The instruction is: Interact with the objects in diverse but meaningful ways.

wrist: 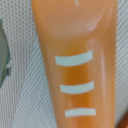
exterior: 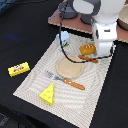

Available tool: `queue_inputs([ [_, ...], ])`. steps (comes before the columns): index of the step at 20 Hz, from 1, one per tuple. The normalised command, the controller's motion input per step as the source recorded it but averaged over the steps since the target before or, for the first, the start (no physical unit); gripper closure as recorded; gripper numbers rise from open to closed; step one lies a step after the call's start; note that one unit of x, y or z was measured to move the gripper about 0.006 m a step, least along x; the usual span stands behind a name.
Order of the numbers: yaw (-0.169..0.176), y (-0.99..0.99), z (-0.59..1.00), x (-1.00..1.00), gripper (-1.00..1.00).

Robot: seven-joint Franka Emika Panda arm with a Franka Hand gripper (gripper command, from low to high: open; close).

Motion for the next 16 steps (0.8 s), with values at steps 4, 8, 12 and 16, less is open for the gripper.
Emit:
queue_inputs([
  [4,0.000,0.18,0.71,-0.01,-1.00],
  [8,0.000,0.01,0.76,-0.18,-1.00],
  [12,0.000,-0.02,0.60,-0.46,-1.00],
  [16,-0.003,-0.11,0.51,-0.72,-1.00],
])
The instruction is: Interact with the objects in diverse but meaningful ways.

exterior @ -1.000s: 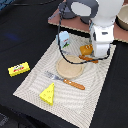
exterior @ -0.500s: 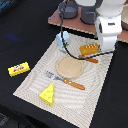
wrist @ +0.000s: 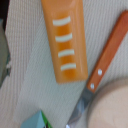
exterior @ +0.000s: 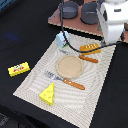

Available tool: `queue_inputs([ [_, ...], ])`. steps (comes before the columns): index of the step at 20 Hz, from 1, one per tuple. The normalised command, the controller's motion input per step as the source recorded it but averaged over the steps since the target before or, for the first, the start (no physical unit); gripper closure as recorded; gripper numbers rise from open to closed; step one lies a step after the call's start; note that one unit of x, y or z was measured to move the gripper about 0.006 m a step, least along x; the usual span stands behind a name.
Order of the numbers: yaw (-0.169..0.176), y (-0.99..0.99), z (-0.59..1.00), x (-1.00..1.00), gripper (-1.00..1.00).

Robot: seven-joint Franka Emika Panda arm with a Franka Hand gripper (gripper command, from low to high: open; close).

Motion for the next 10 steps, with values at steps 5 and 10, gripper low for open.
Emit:
queue_inputs([
  [5,-0.005,-0.14,0.37,-0.84,-1.00],
  [10,-0.018,-0.25,0.16,-0.86,-1.00],
])
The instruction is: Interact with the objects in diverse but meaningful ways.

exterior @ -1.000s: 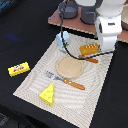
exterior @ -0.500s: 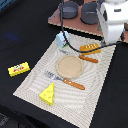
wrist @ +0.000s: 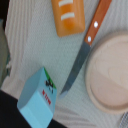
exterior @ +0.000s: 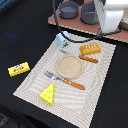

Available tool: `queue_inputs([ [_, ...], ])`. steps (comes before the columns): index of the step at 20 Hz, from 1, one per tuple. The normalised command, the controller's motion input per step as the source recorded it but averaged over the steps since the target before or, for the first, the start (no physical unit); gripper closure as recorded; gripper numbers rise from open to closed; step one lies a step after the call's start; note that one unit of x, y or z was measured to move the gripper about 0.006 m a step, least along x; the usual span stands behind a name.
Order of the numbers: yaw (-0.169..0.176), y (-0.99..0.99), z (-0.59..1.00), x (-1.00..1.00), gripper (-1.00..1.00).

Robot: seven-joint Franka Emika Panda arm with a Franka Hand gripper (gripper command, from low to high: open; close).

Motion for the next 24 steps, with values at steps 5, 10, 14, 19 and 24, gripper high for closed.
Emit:
queue_inputs([
  [5,-0.023,-0.32,0.00,-0.88,-1.00],
  [10,-0.024,-0.39,-0.10,-0.90,-1.00],
  [14,-0.022,-0.43,-0.04,-0.86,-1.00],
  [19,-0.019,-0.45,-0.06,-0.83,-1.00],
  [24,-0.014,-0.46,-0.08,-0.83,-1.00],
])
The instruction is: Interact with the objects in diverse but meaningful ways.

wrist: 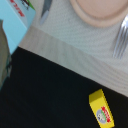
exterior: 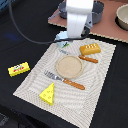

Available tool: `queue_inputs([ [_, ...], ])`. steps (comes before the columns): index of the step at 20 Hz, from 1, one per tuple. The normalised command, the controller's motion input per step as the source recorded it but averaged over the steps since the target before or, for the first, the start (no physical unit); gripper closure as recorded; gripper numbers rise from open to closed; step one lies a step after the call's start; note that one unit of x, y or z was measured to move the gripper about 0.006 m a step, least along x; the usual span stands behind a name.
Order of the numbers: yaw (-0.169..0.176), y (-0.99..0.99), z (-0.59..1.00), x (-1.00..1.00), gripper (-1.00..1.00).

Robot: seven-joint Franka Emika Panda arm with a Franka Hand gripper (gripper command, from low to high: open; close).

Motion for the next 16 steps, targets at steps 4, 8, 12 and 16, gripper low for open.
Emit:
queue_inputs([
  [4,0.000,-0.47,-0.12,-0.85,-1.00],
  [8,0.000,-0.46,-0.13,-0.86,-1.00],
  [12,0.000,-0.45,-0.18,-0.87,-1.00],
  [16,0.000,-0.43,-0.24,-0.90,-1.00],
])
